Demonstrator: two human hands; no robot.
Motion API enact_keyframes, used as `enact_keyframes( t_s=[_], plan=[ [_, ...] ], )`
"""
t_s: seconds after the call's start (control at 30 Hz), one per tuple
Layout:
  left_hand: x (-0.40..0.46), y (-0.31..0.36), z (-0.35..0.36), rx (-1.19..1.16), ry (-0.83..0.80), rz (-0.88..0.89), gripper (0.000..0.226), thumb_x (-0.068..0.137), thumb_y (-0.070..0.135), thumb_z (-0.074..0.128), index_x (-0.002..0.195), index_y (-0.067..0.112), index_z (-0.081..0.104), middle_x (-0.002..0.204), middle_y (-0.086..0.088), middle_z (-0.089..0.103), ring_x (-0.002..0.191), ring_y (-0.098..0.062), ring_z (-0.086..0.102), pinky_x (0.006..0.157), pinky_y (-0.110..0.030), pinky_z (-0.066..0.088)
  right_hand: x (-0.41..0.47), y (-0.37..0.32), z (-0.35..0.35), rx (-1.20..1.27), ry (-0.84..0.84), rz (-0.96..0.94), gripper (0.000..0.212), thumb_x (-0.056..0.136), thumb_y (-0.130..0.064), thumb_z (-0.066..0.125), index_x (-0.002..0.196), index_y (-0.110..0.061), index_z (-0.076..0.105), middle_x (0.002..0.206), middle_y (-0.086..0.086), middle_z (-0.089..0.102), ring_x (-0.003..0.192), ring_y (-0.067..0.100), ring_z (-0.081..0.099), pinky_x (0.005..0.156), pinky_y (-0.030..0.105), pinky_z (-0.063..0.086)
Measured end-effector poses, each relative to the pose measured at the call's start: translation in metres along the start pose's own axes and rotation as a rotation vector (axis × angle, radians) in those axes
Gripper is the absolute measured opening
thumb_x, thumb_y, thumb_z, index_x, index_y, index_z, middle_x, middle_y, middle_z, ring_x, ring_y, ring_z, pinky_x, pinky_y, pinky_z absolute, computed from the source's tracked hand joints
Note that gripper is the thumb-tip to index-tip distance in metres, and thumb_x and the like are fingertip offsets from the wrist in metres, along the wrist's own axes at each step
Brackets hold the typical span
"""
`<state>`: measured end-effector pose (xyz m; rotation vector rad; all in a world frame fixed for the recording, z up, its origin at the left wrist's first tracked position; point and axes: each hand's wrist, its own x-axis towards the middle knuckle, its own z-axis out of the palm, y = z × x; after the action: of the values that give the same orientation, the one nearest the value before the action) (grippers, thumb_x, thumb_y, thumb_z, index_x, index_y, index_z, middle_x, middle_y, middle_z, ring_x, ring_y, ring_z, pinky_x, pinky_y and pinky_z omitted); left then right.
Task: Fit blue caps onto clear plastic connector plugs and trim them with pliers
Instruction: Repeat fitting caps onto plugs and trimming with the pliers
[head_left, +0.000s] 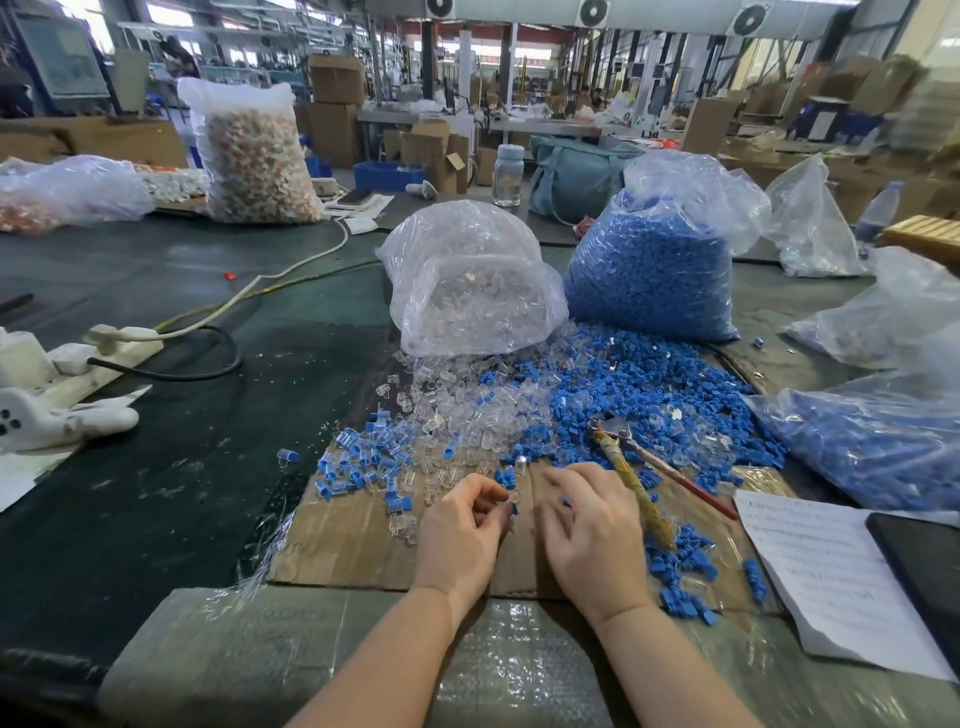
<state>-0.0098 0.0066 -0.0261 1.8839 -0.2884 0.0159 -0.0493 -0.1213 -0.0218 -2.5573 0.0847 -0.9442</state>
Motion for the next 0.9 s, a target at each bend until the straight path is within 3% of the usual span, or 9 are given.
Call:
enact_keyframes(
  t_s=[0.1,0.2,0.27,0.33,0.43,0.57,0.73,0.8,0.9],
  plan=[
    [-0.001,0.001,0.0,0.0,-0.009,-0.014,0.021,0.088,0.01,0.06,0.079,0.029,0.058,0.079,0.006,0.064,0.078,-0.005,0.061,0.066,-0.007,0.046,0.008,0.008,-0.006,-0.233,-0.024,0.229,0.034,0.087,-0.024,0.062,0.119,-0.011,0.06,0.116,0.01,0.059,0.11,0.028,0.053,0.096,0.044,0.038],
    [-0.001,0.002,0.0,-0.001,-0.021,-0.036,0.02,0.088,0.01,0.059,0.08,0.028,0.057,0.081,0.005,0.063,0.078,-0.004,0.06,0.065,-0.006,0.045,0.021,0.024,-0.017,-0.485,-0.291,0.525,0.058,0.096,-0.049,0.032,0.143,-0.016,0.029,0.145,0.013,0.036,0.134,0.03,0.031,0.111,0.049,0.019],
    [-0.001,0.003,0.0,0.001,-0.02,-0.048,0.02,0.088,0.009,0.059,0.08,0.027,0.057,0.081,0.006,0.062,0.076,-0.003,0.059,0.063,-0.005,0.044,0.028,0.036,-0.023,-0.53,-0.438,0.625,0.067,0.095,-0.057,0.021,0.148,-0.017,0.014,0.153,0.013,0.024,0.14,0.031,0.02,0.112,0.055,0.011],
    [0.0,0.004,0.0,-0.008,-0.021,-0.062,0.019,0.088,0.009,0.059,0.08,0.026,0.058,0.08,0.006,0.062,0.074,-0.002,0.058,0.062,-0.004,0.044,0.033,0.043,-0.026,-0.544,-0.519,0.639,0.071,0.094,-0.06,0.022,0.149,-0.017,0.011,0.153,0.012,0.023,0.14,0.031,0.02,0.111,0.057,0.009],
    [0.003,0.006,-0.001,-0.02,-0.03,-0.092,0.018,0.089,0.009,0.059,0.082,0.025,0.057,0.081,0.004,0.062,0.073,-0.003,0.058,0.06,-0.006,0.044,0.04,0.045,-0.03,-0.603,-0.569,0.597,0.074,0.091,-0.06,0.036,0.146,-0.014,0.018,0.149,0.012,0.027,0.136,0.031,0.025,0.11,0.054,0.017],
    [0.008,0.012,-0.005,-0.169,-0.061,-0.188,0.013,0.089,0.003,0.056,0.087,0.016,0.059,0.078,-0.005,0.063,0.062,-0.008,0.058,0.056,-0.014,0.048,0.053,0.039,-0.037,-0.537,-0.601,0.615,0.052,0.085,-0.045,0.056,0.122,-0.012,0.041,0.133,0.015,0.036,0.125,0.032,0.032,0.099,0.046,0.034],
    [0.016,0.018,-0.013,-0.343,-0.007,-0.287,0.009,0.09,0.004,0.055,0.091,0.01,0.06,0.066,-0.006,0.062,0.05,-0.01,0.055,0.046,-0.024,0.048,0.066,0.027,-0.049,-0.457,-0.591,0.594,0.025,0.083,-0.029,0.054,0.099,-0.014,0.041,0.12,0.012,0.042,0.118,0.031,0.036,0.093,0.046,0.036],
    [0.022,0.022,-0.015,-0.403,0.016,-0.316,0.008,0.09,0.005,0.056,0.091,0.011,0.061,0.064,-0.002,0.062,0.05,-0.01,0.055,0.045,-0.025,0.048,0.068,0.022,-0.049,-0.332,-0.619,0.542,0.023,0.082,-0.026,0.052,0.098,-0.012,0.043,0.111,0.011,0.048,0.107,0.028,0.043,0.089,0.04,0.041],
    [0.033,0.03,-0.018,-0.486,0.044,-0.319,0.007,0.089,0.002,0.056,0.09,0.007,0.06,0.067,-0.004,0.062,0.054,-0.009,0.057,0.052,-0.022,0.05,0.069,0.002,-0.054,0.068,-0.733,0.608,0.011,0.081,-0.015,0.051,0.09,-0.009,0.05,0.085,0.008,0.053,0.073,0.022,0.049,0.066,0.033,0.039]
  ],
)
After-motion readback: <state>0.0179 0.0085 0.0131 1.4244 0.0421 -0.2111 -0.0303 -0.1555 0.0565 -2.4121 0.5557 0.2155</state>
